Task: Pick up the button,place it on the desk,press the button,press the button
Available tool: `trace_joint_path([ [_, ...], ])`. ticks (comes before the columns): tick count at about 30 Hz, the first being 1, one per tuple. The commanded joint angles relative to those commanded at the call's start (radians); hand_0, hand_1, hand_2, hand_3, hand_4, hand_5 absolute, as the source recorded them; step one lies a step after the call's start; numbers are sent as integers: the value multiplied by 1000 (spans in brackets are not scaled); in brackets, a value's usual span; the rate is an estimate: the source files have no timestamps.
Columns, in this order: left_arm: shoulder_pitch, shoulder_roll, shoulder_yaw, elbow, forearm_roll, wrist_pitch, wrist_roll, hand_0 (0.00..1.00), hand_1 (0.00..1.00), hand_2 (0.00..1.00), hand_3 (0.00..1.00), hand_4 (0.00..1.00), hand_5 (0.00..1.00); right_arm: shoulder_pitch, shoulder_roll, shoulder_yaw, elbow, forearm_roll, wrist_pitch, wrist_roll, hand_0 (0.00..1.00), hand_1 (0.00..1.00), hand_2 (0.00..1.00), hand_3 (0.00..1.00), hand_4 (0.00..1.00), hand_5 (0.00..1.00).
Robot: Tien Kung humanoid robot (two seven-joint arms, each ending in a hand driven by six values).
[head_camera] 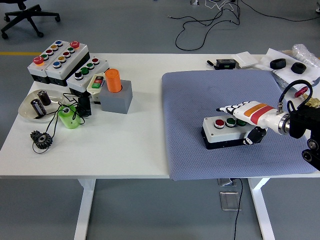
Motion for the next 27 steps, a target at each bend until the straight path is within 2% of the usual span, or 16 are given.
trace_joint_path([
  [4,-3,0,-2,0,1,0,0,598,514,483,444,273,966,-19,-26,49,61,51,14,-4,908,898,987,998,887,10],
  [5,-3,0,-3,0,1,0,0,598,514,483,444,276,969,-20,-28,52,67,54,15,-3,881,880,976,998,897,28],
  [10,-4,1,-8,-1,6,1,-1,598,514,483,444,276,969,-75,-80,160,192,83,-36,28,881,880,976,998,897,28],
  [11,-4,1,-9,-1,6,1,-1,598,514,484,444,276,969,-80,-85,172,208,82,-39,28,725,678,786,998,886,48],
  [14,-6,2,-10,-1,9,1,-2,598,514,484,444,276,969,-101,-108,203,256,86,-102,17,725,678,786,998,886,48],
  [16,-6,2,-11,-1,8,1,-3,598,514,484,444,276,969,-115,-119,214,280,119,-122,4,725,678,786,998,886,48],
  [17,-5,2,-10,-1,6,2,-3,598,515,482,444,275,969,-119,-123,212,288,144,-117,1,437,151,294,856,546,2],
  [22,-6,2,-8,-1,8,1,-2,598,515,482,444,275,969,-121,-123,180,298,147,-86,-41,437,151,294,856,546,2],
  [23,-7,2,-8,-1,7,1,-1,598,514,482,444,275,969,-121,-122,175,298,146,-82,-47,244,2,132,757,546,2],
  [27,-6,2,-9,-1,6,0,-1,598,514,482,444,275,969,-123,-117,150,299,145,-37,-76,244,2,132,757,546,2],
])
